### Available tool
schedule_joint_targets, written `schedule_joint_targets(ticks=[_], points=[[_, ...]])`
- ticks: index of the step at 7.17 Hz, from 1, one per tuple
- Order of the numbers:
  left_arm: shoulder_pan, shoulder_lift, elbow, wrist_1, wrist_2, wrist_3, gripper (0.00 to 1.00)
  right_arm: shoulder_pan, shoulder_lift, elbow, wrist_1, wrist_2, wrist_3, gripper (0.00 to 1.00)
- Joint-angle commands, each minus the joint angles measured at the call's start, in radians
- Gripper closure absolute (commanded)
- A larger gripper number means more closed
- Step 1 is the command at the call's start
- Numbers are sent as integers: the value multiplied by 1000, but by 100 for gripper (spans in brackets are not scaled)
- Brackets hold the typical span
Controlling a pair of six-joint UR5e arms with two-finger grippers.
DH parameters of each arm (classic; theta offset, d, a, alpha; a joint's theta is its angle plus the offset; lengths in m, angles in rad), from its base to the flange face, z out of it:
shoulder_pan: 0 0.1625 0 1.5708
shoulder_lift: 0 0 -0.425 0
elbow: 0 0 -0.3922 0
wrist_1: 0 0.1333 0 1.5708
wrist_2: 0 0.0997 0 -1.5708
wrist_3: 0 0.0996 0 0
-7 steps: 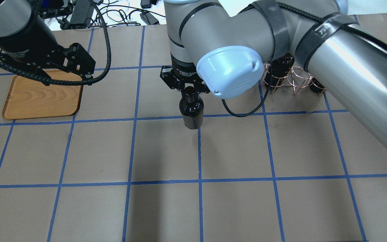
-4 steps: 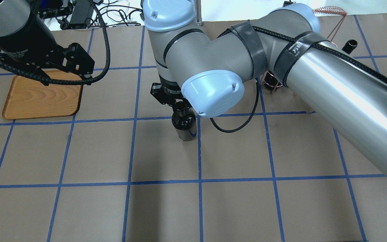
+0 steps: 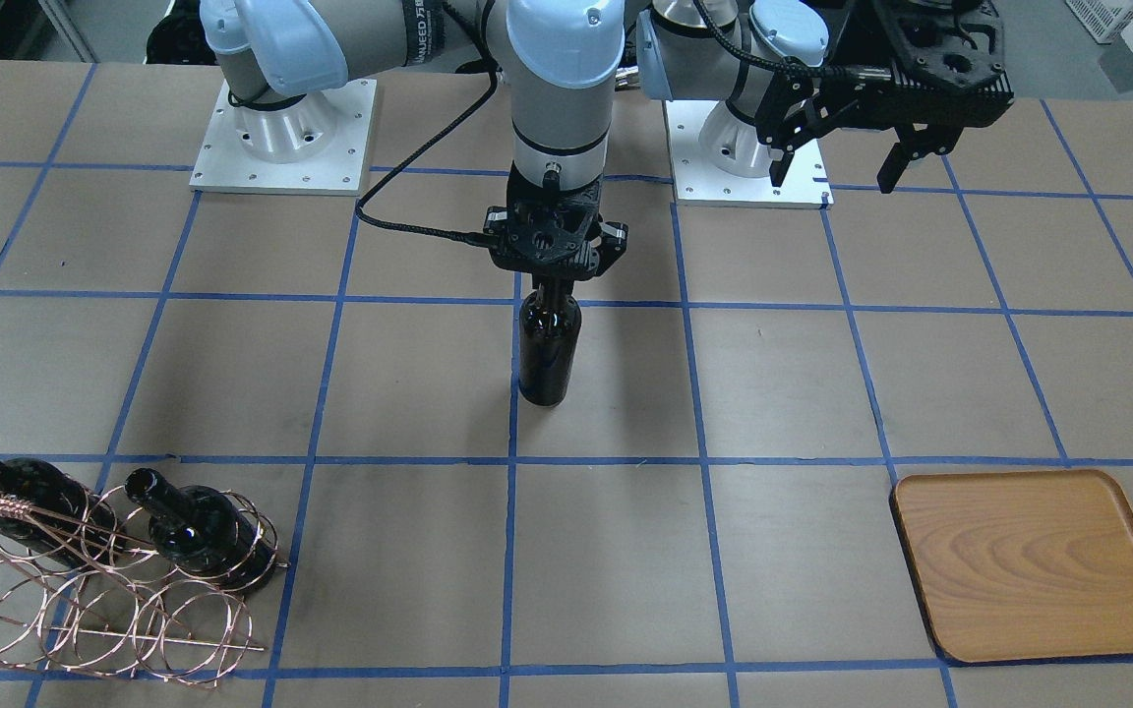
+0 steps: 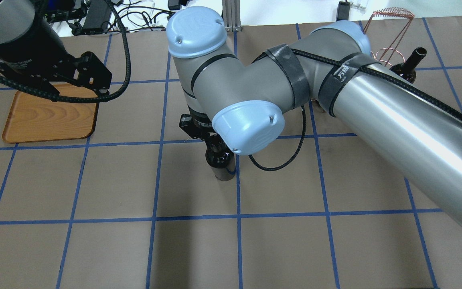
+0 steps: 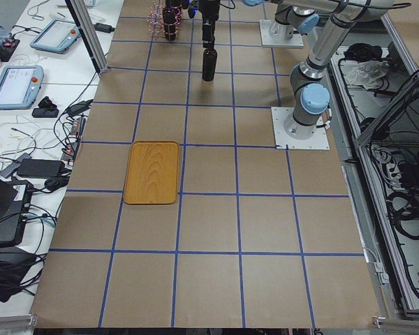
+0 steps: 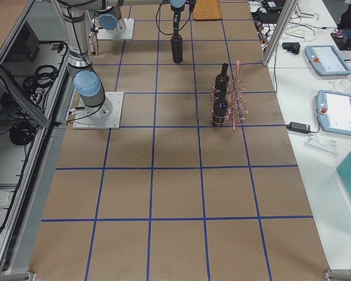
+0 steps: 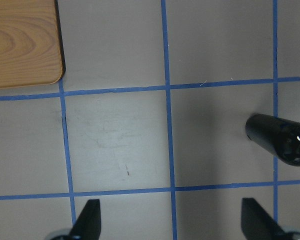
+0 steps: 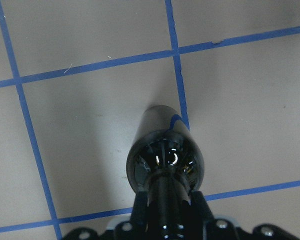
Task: Take wine from basket and place on tray
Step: 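Carry the bottle toward the table center and stand it upright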
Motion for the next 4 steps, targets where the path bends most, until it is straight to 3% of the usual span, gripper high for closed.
schedule_joint_targets(ticks=[1,4], points=[[0,0,0,0,0,0,0,-1,-11,-16,-3,3,1,1],[-8,-2,-2,-1,1,-1,0,-80,-55,-96,21,-13,-20,0]])
